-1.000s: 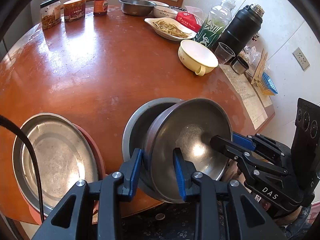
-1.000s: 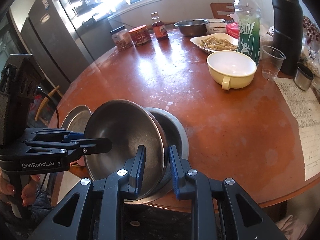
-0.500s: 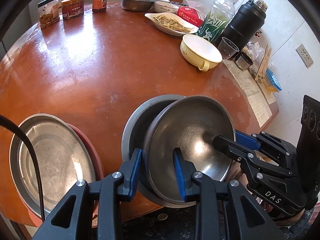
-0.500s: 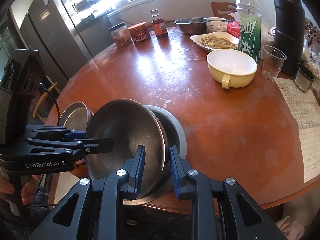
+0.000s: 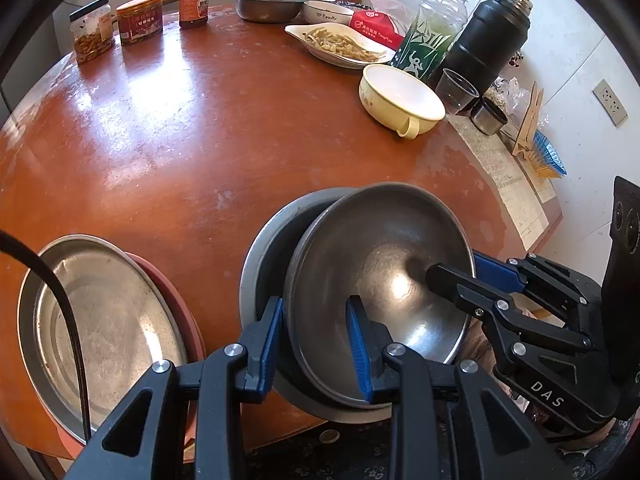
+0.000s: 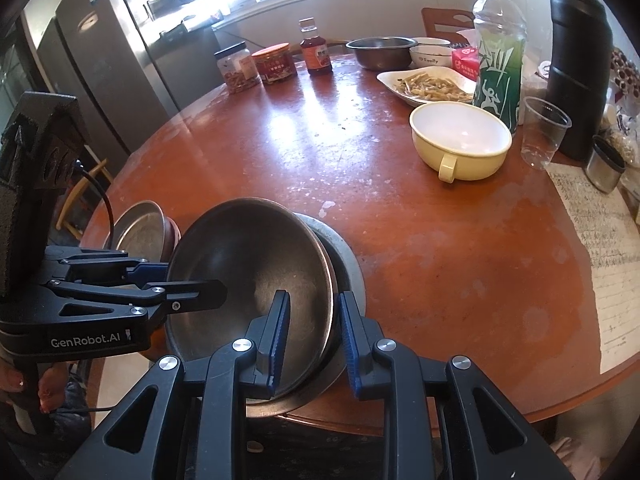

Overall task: Organize plates and bowls
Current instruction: 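Lift the smaller steel bowl and nest it into the large steel bowl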

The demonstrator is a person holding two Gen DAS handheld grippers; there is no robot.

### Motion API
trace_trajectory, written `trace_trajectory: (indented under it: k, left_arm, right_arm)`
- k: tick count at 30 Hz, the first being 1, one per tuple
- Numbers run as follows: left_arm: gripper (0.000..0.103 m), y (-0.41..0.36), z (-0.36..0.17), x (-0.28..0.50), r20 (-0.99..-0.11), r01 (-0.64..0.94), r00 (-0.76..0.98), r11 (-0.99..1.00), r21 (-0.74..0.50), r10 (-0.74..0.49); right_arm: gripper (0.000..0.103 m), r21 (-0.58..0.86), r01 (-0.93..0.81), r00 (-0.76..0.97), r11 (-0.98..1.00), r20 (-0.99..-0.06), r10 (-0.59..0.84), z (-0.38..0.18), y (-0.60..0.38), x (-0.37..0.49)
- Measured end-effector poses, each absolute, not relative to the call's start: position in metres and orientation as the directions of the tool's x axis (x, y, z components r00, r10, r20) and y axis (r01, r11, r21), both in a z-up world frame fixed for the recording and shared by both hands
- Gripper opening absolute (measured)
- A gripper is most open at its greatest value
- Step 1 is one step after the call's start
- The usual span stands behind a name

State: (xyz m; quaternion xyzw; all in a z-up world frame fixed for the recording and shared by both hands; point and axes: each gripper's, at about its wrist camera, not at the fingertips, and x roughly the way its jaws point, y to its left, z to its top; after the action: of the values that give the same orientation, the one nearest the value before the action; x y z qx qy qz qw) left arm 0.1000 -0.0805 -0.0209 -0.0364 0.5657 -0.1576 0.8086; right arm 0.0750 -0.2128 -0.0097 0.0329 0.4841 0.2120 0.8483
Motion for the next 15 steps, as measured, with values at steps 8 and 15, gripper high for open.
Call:
trace_trajectory:
  k: [8,15]
  left_arm:
    - [0.031,-0.0798,-0.0228,0.1011,-0.904,0.211,0.307,0.948,-0.24,-0.297]
    - [0.031,-0.0771,-0.0234,0.1034,-0.903,0.21,0.303,0.946,-0.248,-0.304]
  right_arm:
    - [0.027,0.253,-0.332,0.438,0.909,-0.812,0.386,-0.0113,-0.2109,0.0765]
    - [0.028,0.259,-0.328,0.429,0.908,-0.816,0.388,-0.0138,-0.2111,0.0793]
